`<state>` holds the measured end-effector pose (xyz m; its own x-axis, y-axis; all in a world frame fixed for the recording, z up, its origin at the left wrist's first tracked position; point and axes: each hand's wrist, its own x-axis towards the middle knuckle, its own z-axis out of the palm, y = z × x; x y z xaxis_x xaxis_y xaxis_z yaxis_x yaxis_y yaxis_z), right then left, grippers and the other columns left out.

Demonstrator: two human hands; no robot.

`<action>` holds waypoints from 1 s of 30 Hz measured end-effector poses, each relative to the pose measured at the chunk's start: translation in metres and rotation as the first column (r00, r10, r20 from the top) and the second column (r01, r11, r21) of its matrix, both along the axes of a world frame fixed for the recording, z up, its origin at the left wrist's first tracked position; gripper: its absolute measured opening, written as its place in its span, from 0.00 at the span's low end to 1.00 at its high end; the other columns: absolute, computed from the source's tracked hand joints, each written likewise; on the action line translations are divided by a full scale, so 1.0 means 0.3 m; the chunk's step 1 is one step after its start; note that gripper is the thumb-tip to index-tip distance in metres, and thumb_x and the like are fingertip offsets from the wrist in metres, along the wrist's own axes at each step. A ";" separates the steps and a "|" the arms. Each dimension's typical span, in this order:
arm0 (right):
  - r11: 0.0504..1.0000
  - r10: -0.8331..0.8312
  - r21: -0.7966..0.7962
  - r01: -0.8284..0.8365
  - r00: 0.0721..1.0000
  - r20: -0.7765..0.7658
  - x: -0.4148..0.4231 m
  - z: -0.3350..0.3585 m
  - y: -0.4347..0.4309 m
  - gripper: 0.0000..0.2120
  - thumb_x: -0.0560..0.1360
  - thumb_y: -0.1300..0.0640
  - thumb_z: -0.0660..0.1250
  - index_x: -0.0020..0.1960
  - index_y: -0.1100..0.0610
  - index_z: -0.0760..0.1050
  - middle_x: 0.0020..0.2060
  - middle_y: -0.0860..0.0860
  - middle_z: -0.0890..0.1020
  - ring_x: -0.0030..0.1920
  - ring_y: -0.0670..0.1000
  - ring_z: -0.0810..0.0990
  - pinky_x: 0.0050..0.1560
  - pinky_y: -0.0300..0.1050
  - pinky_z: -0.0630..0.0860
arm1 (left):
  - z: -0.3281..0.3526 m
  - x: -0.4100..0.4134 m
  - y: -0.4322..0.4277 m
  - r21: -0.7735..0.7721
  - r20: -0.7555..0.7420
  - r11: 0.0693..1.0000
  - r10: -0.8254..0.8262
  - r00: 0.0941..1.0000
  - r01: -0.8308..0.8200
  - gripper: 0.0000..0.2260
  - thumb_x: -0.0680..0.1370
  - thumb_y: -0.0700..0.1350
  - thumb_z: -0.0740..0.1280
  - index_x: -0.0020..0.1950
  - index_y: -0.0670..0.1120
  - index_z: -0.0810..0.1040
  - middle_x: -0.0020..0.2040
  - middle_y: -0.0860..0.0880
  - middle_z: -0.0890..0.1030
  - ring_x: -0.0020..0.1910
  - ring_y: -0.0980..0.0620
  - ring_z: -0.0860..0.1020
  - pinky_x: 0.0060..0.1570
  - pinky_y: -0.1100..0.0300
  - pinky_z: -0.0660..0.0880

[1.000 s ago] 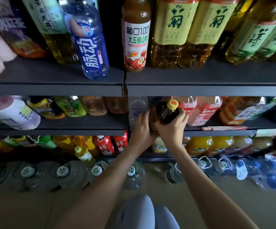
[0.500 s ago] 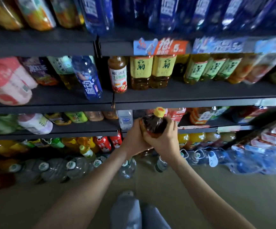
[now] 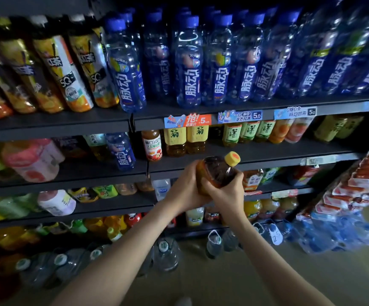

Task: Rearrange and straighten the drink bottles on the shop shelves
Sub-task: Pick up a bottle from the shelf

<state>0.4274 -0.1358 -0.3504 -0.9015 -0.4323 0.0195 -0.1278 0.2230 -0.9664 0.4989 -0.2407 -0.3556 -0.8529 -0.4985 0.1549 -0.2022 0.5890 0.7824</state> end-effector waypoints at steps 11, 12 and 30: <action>0.973 -0.190 -0.139 0.182 0.981 -0.045 -0.229 0.012 -0.016 0.36 0.65 0.50 0.77 0.65 0.56 0.61 0.56 0.52 0.73 0.54 0.49 0.74 0.50 0.38 0.74 | -0.057 -0.056 -0.111 -0.190 0.101 0.976 0.131 0.986 -0.110 0.38 0.75 0.49 0.70 0.77 0.43 0.51 0.76 0.42 0.58 0.74 0.46 0.59 0.69 0.60 0.57; 0.971 -0.198 -0.148 0.188 0.979 -0.052 -0.261 0.002 -0.024 0.37 0.65 0.51 0.77 0.66 0.57 0.61 0.57 0.53 0.73 0.55 0.50 0.74 0.54 0.42 0.74 | -0.071 -0.072 -0.124 -0.224 0.088 0.962 0.182 0.979 -0.158 0.37 0.75 0.47 0.70 0.77 0.43 0.53 0.75 0.41 0.60 0.73 0.44 0.61 0.68 0.59 0.60; 0.994 -0.014 0.099 0.055 0.926 -0.378 -0.527 -0.168 -0.370 0.38 0.65 0.42 0.74 0.63 0.60 0.62 0.58 0.55 0.71 0.60 0.59 0.73 0.50 0.53 0.73 | -0.340 -0.440 -0.283 -0.751 -0.074 0.566 0.439 0.895 -0.340 0.46 0.63 0.47 0.79 0.76 0.46 0.58 0.75 0.34 0.57 0.71 0.31 0.60 0.65 0.35 0.63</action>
